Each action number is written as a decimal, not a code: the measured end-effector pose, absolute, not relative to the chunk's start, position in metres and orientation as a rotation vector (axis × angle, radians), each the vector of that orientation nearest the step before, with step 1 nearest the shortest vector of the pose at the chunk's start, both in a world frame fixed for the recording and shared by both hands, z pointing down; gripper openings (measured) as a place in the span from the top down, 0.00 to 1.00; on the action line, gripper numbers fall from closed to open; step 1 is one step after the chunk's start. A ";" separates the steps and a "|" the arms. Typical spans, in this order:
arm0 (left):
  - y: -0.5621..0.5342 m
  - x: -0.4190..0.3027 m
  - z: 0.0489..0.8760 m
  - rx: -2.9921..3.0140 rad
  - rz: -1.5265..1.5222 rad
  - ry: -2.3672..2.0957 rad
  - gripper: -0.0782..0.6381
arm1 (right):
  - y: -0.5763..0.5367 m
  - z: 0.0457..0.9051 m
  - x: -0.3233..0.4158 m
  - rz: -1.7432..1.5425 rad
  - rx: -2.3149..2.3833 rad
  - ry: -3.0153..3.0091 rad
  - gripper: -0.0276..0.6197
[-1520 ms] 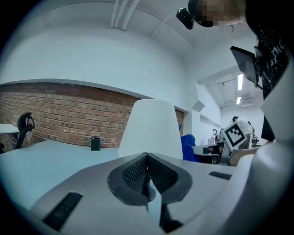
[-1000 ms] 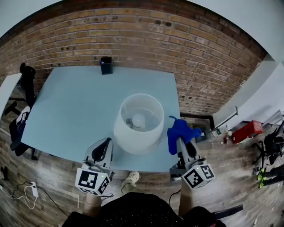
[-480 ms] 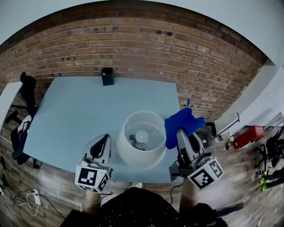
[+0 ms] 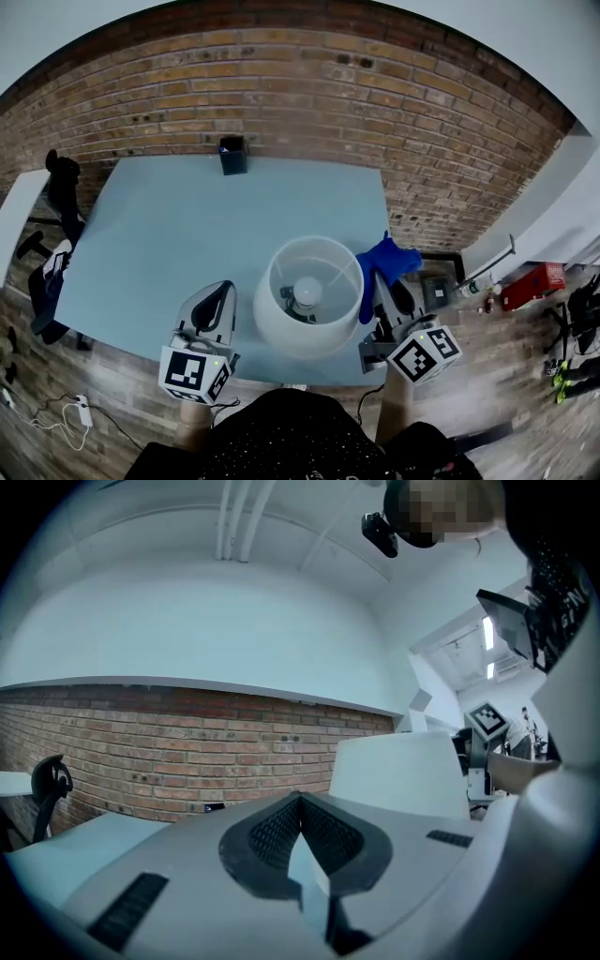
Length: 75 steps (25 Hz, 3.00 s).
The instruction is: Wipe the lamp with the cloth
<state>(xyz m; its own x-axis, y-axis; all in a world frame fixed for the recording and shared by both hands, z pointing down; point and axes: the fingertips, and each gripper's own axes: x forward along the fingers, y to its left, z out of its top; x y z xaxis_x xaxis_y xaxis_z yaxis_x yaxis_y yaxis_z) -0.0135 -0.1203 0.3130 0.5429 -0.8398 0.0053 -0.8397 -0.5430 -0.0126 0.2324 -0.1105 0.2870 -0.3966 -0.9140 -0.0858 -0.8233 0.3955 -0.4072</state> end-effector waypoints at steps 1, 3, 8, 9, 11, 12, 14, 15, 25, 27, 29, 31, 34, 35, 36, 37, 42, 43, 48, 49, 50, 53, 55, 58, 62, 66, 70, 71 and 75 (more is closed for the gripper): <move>-0.121 -0.015 0.315 -2.752 -0.024 1.503 0.88 | -0.114 0.294 0.234 -0.459 -1.511 2.374 0.84; -0.123 -0.017 0.319 -2.753 -0.040 1.516 0.88 | -0.120 0.309 0.238 -0.509 -1.504 2.403 0.84; -0.132 -0.015 0.331 -2.775 -0.059 1.522 0.88 | -0.138 0.357 0.248 -0.619 -1.552 2.447 0.84; -0.135 -0.014 0.333 -2.779 -0.061 1.523 0.88 | -0.141 0.363 0.250 -0.640 -1.541 2.446 0.84; -0.140 -0.013 0.337 -2.788 -0.064 1.524 0.88 | -0.145 0.372 0.251 -0.680 -1.509 2.445 0.84; -0.142 -0.012 0.339 -2.792 -0.066 1.524 0.88 | -0.146 0.376 0.252 -0.700 -1.499 2.445 0.84; -0.147 -0.012 0.340 -2.797 -0.066 1.525 0.88 | -0.150 0.385 0.254 -0.746 -1.496 2.436 0.84; -0.151 -0.012 0.340 -2.800 -0.060 1.525 0.88 | -0.153 0.388 0.256 -0.767 -1.500 2.430 0.84; -0.186 -0.007 0.317 -2.773 -0.013 1.510 0.88 | -0.186 0.291 0.254 -0.618 -1.134 2.561 0.84; -0.191 0.000 0.308 -2.773 0.005 1.488 0.88 | -0.187 0.256 0.247 -0.607 -0.931 2.580 0.84; -0.195 0.008 0.300 -2.773 0.011 1.456 0.88 | -0.187 0.226 0.239 -0.617 -0.723 2.591 0.84; -0.200 0.013 0.294 -2.768 0.008 1.432 0.88 | -0.187 0.204 0.228 -0.632 -0.543 2.598 0.84; -0.208 0.016 0.294 -2.768 -0.015 1.419 0.88 | -0.185 0.194 0.206 -0.652 -0.355 2.660 0.84; -0.210 0.017 0.297 -2.769 -0.025 1.416 0.88 | -0.184 0.197 0.198 -0.657 -0.317 2.701 0.84; -0.213 0.018 0.300 -2.771 -0.036 1.410 0.88 | -0.184 0.202 0.192 -0.661 -0.289 2.742 0.84; -0.216 0.019 0.302 -2.772 -0.048 1.405 0.88 | -0.184 0.208 0.187 -0.667 -0.266 2.777 0.84; -0.229 0.029 0.314 -2.775 -0.093 1.392 0.88 | -0.186 0.239 0.179 -0.732 -0.192 2.858 0.84; -0.231 0.031 0.316 -2.776 -0.098 1.392 0.88 | -0.188 0.245 0.179 -0.747 -0.199 2.866 0.84; -0.240 0.036 0.320 -2.785 -0.096 1.416 0.88 | -0.204 0.283 0.174 -0.788 -0.277 2.969 0.84; -0.241 0.035 0.322 -2.790 -0.096 1.426 0.88 | -0.206 0.291 0.173 -0.799 -0.284 2.986 0.84; -0.242 0.034 0.323 -2.795 -0.095 1.438 0.88 | -0.208 0.298 0.172 -0.815 -0.286 2.996 0.84; -0.245 0.033 0.324 -2.805 -0.092 1.462 0.88 | -0.217 0.318 0.173 -0.895 -0.277 2.994 0.84; -0.246 0.034 0.324 -2.822 -0.098 1.479 0.88 | -0.223 0.334 0.175 -0.955 -0.288 2.995 0.84; -0.248 0.033 0.328 -2.828 -0.116 1.490 0.88 | -0.231 0.361 0.178 -1.025 -0.340 3.017 0.84; -0.249 0.032 0.328 -2.833 -0.110 1.497 0.88 | -0.238 0.389 0.184 -1.121 -0.408 3.027 0.84; -0.252 0.034 0.323 -2.832 -0.112 1.507 0.88 | -0.246 0.406 0.190 -1.161 -0.504 3.075 0.84; -0.254 0.036 0.316 -2.847 -0.130 1.508 0.88 | -0.253 0.371 0.190 -1.108 -0.453 3.047 0.84; -0.255 0.037 0.313 -2.847 -0.135 1.501 0.88 | -0.255 0.355 0.190 -1.076 -0.421 3.036 0.84; -0.259 0.038 0.296 -2.816 -0.111 1.474 0.88 | -0.255 0.272 0.181 -0.909 -0.125 2.980 0.84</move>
